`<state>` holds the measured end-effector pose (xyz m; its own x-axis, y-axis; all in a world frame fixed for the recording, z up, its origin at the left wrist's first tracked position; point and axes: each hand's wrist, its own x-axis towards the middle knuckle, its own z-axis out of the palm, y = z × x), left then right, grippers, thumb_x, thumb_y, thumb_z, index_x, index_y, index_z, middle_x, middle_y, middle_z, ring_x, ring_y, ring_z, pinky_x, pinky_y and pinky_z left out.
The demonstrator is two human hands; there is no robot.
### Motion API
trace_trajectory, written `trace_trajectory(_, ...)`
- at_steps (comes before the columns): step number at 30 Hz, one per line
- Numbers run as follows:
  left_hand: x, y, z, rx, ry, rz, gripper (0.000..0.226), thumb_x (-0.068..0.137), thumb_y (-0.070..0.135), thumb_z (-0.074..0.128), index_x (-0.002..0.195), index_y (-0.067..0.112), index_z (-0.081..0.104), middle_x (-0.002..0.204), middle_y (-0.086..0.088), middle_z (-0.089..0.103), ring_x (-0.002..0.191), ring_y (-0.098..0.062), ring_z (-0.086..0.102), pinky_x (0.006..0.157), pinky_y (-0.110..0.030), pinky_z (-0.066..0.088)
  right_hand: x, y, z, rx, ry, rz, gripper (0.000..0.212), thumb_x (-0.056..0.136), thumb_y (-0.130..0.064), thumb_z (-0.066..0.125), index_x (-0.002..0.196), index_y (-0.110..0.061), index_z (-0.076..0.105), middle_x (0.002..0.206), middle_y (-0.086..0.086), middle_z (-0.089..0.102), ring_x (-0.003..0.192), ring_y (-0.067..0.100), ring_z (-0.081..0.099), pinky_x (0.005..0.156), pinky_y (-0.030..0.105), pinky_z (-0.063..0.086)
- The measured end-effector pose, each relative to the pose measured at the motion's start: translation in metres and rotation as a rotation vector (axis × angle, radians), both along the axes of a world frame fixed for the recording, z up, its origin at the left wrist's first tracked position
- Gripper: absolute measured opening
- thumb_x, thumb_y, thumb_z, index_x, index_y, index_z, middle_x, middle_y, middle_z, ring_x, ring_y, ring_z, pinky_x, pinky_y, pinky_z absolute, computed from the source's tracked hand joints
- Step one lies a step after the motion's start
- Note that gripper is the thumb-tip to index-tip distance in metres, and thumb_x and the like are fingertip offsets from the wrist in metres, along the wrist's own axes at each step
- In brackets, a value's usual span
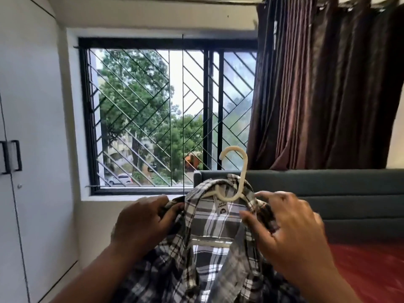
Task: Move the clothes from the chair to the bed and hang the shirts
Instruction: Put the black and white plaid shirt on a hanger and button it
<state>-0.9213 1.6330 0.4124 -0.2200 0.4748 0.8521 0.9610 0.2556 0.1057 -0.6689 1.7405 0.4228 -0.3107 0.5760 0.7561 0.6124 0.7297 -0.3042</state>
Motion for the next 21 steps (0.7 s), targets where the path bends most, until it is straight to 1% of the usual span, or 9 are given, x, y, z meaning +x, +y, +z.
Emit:
trace_trajectory(4,0.0,0.003,0.001,0.037,-0.004,-0.032,0.051,0.081,0.067,0.041,0.058,0.022,0.044,0.051,0.004,0.054,0.049,-0.024,0.054,0.047,-0.027,0.03,-0.015,0.009,0.01,0.262,-0.05,-0.107,0.048,0.082,-0.055,0.046,0.105,-0.019,0.067,0.089,0.001,0.067,0.073,0.027,0.064,0.064,0.039,0.05)
trace_trajectory(6,-0.001,0.004,-0.002,0.035,0.011,-0.036,0.051,0.081,0.065,0.042,0.057,0.02,0.045,0.05,0.002,0.052,0.049,-0.026,0.053,0.047,-0.027,0.028,-0.014,0.014,0.019,0.342,-0.006,-0.1,0.031,0.085,-0.039,0.053,0.097,-0.018,0.072,0.076,0.0,0.07,0.059,0.028,0.064,0.056,0.034,0.049)
trace_trajectory(8,-0.003,0.004,-0.005,0.039,0.007,-0.062,0.05,0.081,0.064,0.043,0.057,0.02,0.045,0.051,0.003,0.052,0.05,-0.026,0.053,0.048,-0.028,0.027,-0.011,0.011,0.033,0.338,-0.047,-0.102,0.021,0.087,-0.032,0.061,0.101,-0.023,0.073,0.071,0.0,0.072,0.056,0.029,0.066,0.049,0.032,0.048)
trace_trajectory(10,-0.003,0.001,-0.008,0.056,-0.013,-0.112,0.052,0.082,0.066,0.044,0.056,0.021,0.044,0.051,0.004,0.05,0.05,-0.023,0.051,0.048,-0.027,0.028,-0.01,0.008,0.051,0.211,-0.092,-0.073,0.019,0.092,-0.032,0.058,0.106,-0.028,0.071,0.079,0.003,0.074,0.071,0.031,0.069,0.057,0.035,0.049)
trace_trajectory(12,-0.002,0.0,-0.011,0.065,-0.018,-0.16,0.059,0.086,0.072,0.038,0.057,0.022,0.044,0.053,0.006,0.049,0.052,-0.02,0.049,0.049,-0.027,0.03,-0.011,0.016,0.07,-0.073,-0.058,0.004,0.021,0.092,-0.034,0.055,0.101,-0.024,0.071,0.083,0.004,0.073,0.08,0.029,0.067,0.064,0.034,0.045)
trace_trajectory(14,0.001,0.0,-0.014,0.077,-0.012,-0.18,0.06,0.088,0.072,0.037,0.058,0.021,0.045,0.054,0.007,0.048,0.054,-0.02,0.049,0.05,-0.028,0.032,-0.015,0.018,0.084,-0.257,0.038,0.076,0.025,0.09,-0.037,0.057,0.084,-0.017,0.071,0.068,0.001,0.068,0.069,0.024,0.063,0.06,0.033,0.042)
trace_trajectory(17,0.002,0.002,-0.016,0.097,-0.057,-0.167,0.043,0.081,0.056,0.048,0.059,0.019,0.048,0.056,0.006,0.052,0.057,-0.024,0.054,0.052,-0.029,0.034,-0.027,0.017,0.081,-0.227,0.028,0.058,0.043,0.091,-0.052,0.055,0.067,-0.017,0.063,0.053,-0.004,0.058,0.058,0.019,0.056,0.054,0.031,0.037)
trace_trajectory(19,-0.004,0.002,-0.019,0.088,-0.097,-0.162,0.035,0.078,0.05,0.048,0.061,0.019,0.051,0.06,0.005,0.055,0.06,-0.027,0.057,0.055,-0.031,0.037,-0.03,0.012,0.074,-0.34,-0.077,0.214,0.041,0.095,-0.049,0.052,0.07,-0.02,0.064,0.048,-0.007,0.054,0.049,0.012,0.048,0.052,0.031,0.035)
trace_trajectory(21,-0.014,-0.001,-0.023,0.091,-0.129,-0.146,0.037,0.078,0.051,0.047,0.061,0.019,0.051,0.06,0.005,0.055,0.061,-0.028,0.057,0.056,-0.032,0.038,-0.019,0.011,0.079,-0.562,-0.011,0.468,0.031,0.1,-0.042,0.048,0.089,-0.023,0.071,0.066,-0.006,0.065,0.059,0.008,0.051,0.057,0.029,0.039)
